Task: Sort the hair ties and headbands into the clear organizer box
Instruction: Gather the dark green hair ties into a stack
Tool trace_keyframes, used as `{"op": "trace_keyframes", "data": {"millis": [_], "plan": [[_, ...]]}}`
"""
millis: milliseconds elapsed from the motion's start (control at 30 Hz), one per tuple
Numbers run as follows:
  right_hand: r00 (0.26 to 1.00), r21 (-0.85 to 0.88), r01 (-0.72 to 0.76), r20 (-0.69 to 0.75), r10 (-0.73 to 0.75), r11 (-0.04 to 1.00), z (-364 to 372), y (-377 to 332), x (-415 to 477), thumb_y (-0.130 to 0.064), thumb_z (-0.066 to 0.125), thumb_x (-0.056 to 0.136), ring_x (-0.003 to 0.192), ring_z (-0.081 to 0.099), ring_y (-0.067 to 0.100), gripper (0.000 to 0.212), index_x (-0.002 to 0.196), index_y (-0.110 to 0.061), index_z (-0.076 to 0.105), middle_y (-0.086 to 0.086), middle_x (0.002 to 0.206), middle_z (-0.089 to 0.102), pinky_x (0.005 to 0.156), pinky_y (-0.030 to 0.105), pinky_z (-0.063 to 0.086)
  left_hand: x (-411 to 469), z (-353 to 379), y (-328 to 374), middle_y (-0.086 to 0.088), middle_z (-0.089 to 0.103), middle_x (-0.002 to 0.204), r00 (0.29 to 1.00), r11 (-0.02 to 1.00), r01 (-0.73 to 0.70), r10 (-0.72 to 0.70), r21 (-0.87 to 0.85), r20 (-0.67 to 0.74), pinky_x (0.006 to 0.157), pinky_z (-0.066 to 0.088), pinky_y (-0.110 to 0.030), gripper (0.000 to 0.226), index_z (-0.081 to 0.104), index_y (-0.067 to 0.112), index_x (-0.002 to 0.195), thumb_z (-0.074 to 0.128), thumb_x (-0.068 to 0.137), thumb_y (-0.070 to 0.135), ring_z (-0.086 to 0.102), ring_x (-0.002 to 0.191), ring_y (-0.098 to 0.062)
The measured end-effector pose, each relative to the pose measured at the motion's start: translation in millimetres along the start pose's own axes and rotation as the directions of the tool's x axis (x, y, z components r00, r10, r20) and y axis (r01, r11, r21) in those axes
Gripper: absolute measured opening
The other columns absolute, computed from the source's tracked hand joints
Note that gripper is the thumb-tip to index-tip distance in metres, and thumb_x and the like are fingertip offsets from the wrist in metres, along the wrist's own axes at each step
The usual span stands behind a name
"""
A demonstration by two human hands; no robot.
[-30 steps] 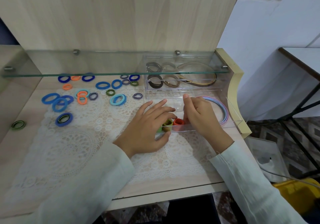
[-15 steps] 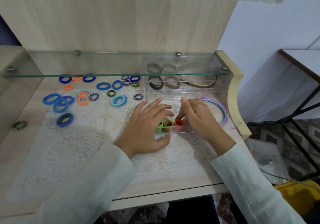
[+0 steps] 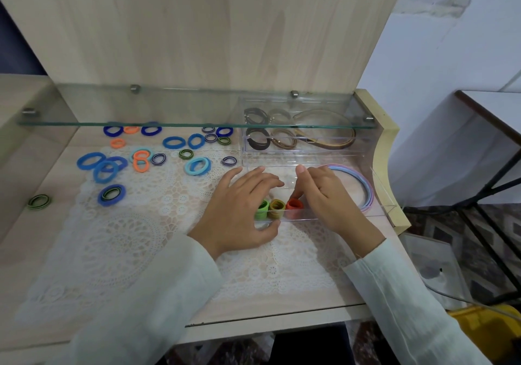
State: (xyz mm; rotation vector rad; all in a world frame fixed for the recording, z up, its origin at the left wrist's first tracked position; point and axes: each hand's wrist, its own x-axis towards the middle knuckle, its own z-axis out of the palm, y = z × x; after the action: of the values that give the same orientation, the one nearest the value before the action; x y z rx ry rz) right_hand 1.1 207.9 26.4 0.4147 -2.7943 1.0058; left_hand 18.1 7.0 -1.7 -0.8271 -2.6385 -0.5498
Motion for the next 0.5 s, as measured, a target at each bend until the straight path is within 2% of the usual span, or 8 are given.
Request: {"op": "trace_keyframes", "data": {"millis": [100,267,400,500], "plan": [[1.0,0.012,0.0,-0.005,0.0,1.0,-0.3,-0.6,-0.4,-0.05,0.02,0.1,0.085,0.048,0.005,0.067,0.061,-0.025,0.067,-0.011,0.069,0.06,0.078,0.014,0.03,0.4,-3.6,-0.2,0.014,0.049,0.143,1.0,1.0,0.01,-0.01,0.005,0.008,0.119,0.017,-0.038,0.067,0.045,0.031,0.138,0.058,0.079,0.06,0.033,0.143,-0.009],[0.999,-0.027,-0.02,0.03,0.021,0.999,-0.6,-2.7,0.4,-0.055,0.017,0.098,0.086,0.048,0.007,0.065,0.062,-0.031,0.066,-0.01,0.072,0.059,0.079,0.022,0.032,-7.5,-9.9,-7.6,0.013,0.038,0.151,0.999,0.999,0.045,-0.045,0.024,0.027,0.12,0.016,-0.042,0.085,0.033,0.031,0.148,0.056,0.076,0.071,0.026,0.146,-0.009],[0.999,0.004,-0.032,-0.014,0.033,0.999,-0.9,-0.2,0.9,-0.057,0.019,0.097,0.084,0.052,0.009,0.069,0.062,-0.028,0.071,-0.011,0.07,0.059,0.084,0.029,0.038,-19.7,-21.9,-20.3,0.015,0.029,0.156,0.995,0.996,0.082,-0.084,0.047,0.047,0.122,0.01,-0.041,0.106,0.025,0.033,0.152,0.051,0.066,0.09,0.02,0.147,-0.006],[0.999,-0.024,-0.048,-0.022,0.047,0.999,-2.5,-4.7,2.6,-0.051,0.024,0.101,0.088,0.052,0.011,0.065,0.071,-0.023,0.074,-0.01,0.076,0.062,0.086,0.033,0.039,-31.3,-33.2,-33.4,0.015,0.029,0.156,0.991,0.991,0.127,-0.129,0.04,0.033,0.123,0.008,-0.039,0.111,0.026,0.032,0.151,0.051,0.062,0.093,0.017,0.148,-0.006]]}}
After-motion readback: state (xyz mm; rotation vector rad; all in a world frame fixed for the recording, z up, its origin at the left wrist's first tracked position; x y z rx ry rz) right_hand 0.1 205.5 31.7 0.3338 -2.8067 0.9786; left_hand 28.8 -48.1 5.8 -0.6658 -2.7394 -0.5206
